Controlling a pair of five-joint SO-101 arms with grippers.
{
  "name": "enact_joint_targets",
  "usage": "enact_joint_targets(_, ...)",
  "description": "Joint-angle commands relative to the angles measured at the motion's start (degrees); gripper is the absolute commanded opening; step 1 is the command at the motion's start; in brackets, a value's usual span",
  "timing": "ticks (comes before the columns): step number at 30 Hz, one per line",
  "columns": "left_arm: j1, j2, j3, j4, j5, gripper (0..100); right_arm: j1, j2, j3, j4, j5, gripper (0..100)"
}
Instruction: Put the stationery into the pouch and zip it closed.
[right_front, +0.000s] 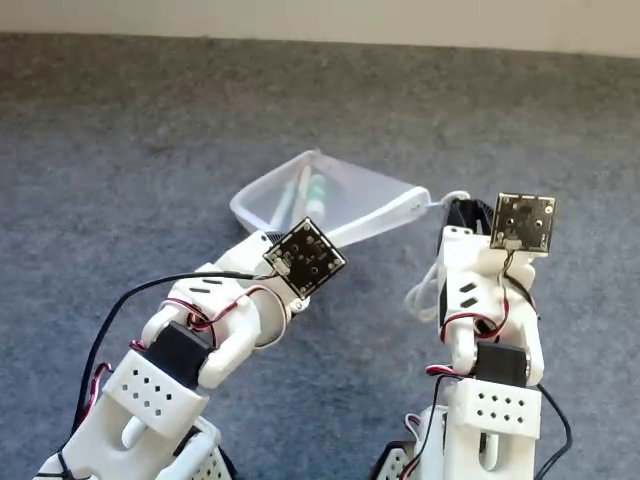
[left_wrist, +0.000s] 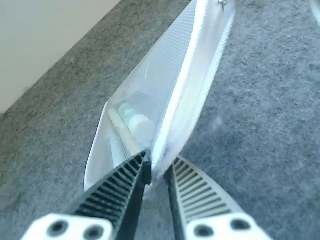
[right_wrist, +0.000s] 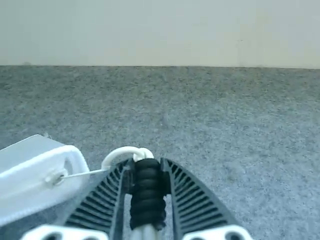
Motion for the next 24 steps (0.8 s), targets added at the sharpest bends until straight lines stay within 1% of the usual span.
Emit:
enact_joint_targets(1, -6.2, -1.6, -0.2, 2.1, -0.2, 0, 4.9, 0.9, -2.2, -1.7, -0.4, 0.5)
enact_joint_targets(8, -8.7, -1.7, -1.3, 2.2, 0.1, 0, 4.9, 0.9, -2.2, -1.7, -0.4, 0.5)
enact_joint_targets(11, -8.7, -1.7, -1.5, 2.2, 1.8, 0, 4.9, 0.9, -2.2, -1.7, -0.4, 0.5)
enact_joint_targets(18, -10.6, -1.7, -2.0, 2.1, 2.8, 0, 6.1, 0.9, -2.2, -1.7, -0.4, 0.5)
enact_joint_targets(21, -11.2, -1.7, -2.2, 2.1, 5.2, 0, 6.0, 0.9, -2.2, -1.7, -0.4, 0.5)
enact_joint_targets(24, -12.2, -1.7, -2.2, 2.0, 5.4, 0, 6.0, 0.9, -2.2, -1.7, -0.4, 0.5)
